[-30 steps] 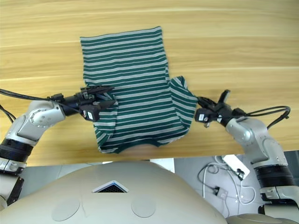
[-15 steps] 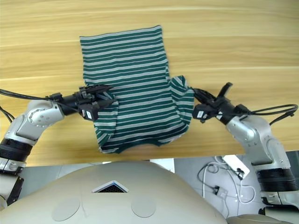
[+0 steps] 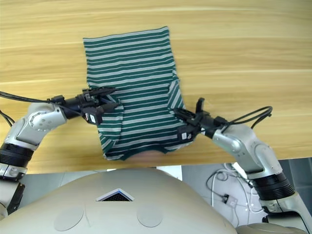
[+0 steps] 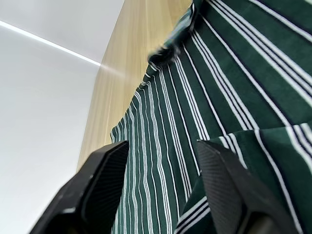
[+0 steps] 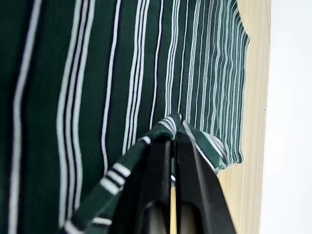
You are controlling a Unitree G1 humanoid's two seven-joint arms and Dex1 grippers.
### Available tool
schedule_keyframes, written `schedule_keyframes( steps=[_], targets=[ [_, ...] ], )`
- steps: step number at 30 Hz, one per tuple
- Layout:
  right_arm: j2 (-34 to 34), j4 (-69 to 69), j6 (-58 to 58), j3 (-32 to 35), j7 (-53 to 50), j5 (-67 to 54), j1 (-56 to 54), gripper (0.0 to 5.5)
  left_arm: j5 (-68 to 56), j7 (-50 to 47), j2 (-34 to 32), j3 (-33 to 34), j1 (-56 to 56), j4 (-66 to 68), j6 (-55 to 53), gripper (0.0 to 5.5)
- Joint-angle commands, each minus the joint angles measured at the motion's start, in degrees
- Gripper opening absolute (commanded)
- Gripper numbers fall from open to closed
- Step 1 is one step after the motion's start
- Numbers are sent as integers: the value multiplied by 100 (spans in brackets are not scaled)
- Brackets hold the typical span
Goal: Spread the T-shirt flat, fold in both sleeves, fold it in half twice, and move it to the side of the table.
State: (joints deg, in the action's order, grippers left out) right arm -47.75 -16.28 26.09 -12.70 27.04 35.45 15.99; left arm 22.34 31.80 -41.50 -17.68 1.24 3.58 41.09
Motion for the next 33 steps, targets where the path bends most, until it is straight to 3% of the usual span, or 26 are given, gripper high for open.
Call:
schedule_keyframes(
  steps=[1, 10, 24, 33],
  targets=[
    [141, -110, -67, -157, 168, 56, -213, 2, 16, 39, -12, -39, 73, 6, 22, 262],
    [661, 331, -458, -639, 378, 240, -765, 2, 7, 62, -7, -57, 46, -13, 16, 262],
    [857, 189, -678, -1022, 610, 282, -815, 2, -29, 84, 5, -82, 1, -95, -23, 262],
    [1155, -98, -821, -892, 594, -217, -903, 160, -545, 285, -43, -44, -96, -282, -255, 262]
  ],
)
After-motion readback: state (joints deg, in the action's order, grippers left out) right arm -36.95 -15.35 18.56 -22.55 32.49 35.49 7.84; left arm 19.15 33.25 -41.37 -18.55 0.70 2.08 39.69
